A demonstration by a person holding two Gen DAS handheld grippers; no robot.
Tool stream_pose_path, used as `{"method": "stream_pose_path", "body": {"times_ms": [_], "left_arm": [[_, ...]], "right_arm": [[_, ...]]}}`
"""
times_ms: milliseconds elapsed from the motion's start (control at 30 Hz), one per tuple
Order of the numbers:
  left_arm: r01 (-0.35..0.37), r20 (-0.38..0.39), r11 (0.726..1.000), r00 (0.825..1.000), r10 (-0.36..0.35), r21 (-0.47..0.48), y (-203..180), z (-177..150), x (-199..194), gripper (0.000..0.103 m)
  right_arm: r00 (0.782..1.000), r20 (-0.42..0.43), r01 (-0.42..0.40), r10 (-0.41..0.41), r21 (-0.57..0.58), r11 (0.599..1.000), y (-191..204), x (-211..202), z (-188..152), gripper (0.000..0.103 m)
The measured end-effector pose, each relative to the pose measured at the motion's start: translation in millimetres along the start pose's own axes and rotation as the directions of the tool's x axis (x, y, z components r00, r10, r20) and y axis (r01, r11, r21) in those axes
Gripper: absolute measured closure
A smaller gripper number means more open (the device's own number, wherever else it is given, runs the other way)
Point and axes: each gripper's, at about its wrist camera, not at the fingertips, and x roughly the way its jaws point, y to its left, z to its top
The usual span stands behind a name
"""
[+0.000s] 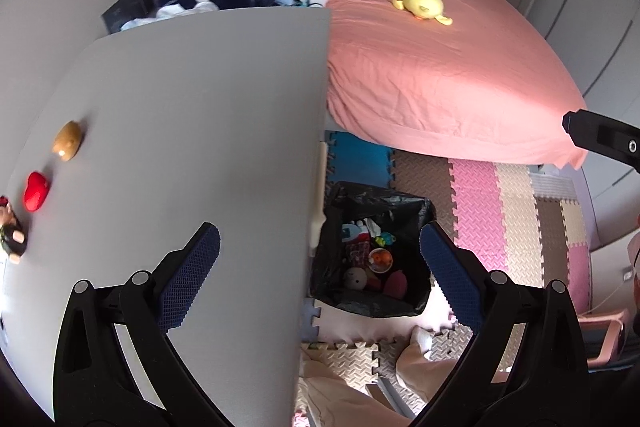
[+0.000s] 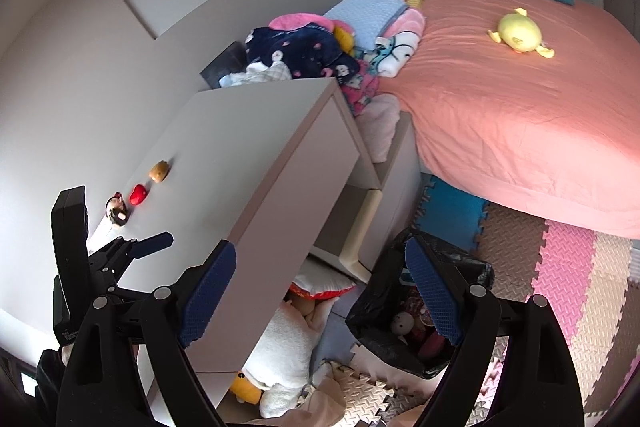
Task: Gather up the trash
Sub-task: 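Move both open tools back over the toys on the table, then grasp the black-haired girl figurine with the left tool while the right tool grasps the tan bread toy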
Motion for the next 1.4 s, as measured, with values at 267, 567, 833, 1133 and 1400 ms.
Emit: {"method": "stream_pose_path", "body": {"times_ms": [267, 567, 833, 1133, 1400], "left_arm": [[-0.068, 0.020, 0.987, 0.997, 0.072, -0.142, 57.7, -15.3, -16.7, 0.006], [-0.146, 0.020, 0.940, 0.987, 0.160, -0.309, 126.6, -44.4, -36.2, 0.006], [-0.208, 0.005, 0.871, 0.972, 0.235, -0.445, 183.6, -70.7, -53.0, 0.006], [-0.233, 0.016, 0.790, 0.956, 0.293, -0.567, 237.7, -86.5, -68.3, 0.006], [-0.227, 0.040, 0.687, 0.936, 0.349, -0.690, 285.0, -92.1, -74.8, 0.006]], "right_arm": [[0.997, -0.037, -0.072, 0.069, -0.084, 0.994, 44.7, 26.1, 9.4, 0.016], [0.984, -0.104, -0.165, 0.146, -0.210, 0.964, 116.3, 71.6, 22.4, 0.016], [0.969, -0.154, -0.230, 0.192, -0.287, 0.930, 177.4, 116.0, 30.5, 0.016], [0.957, -0.195, -0.271, 0.213, -0.350, 0.897, 234.3, 161.3, 36.2, 0.016], [0.960, -0.192, -0.264, 0.204, -0.381, 0.886, 269.9, 202.7, 43.5, 0.020]]}}
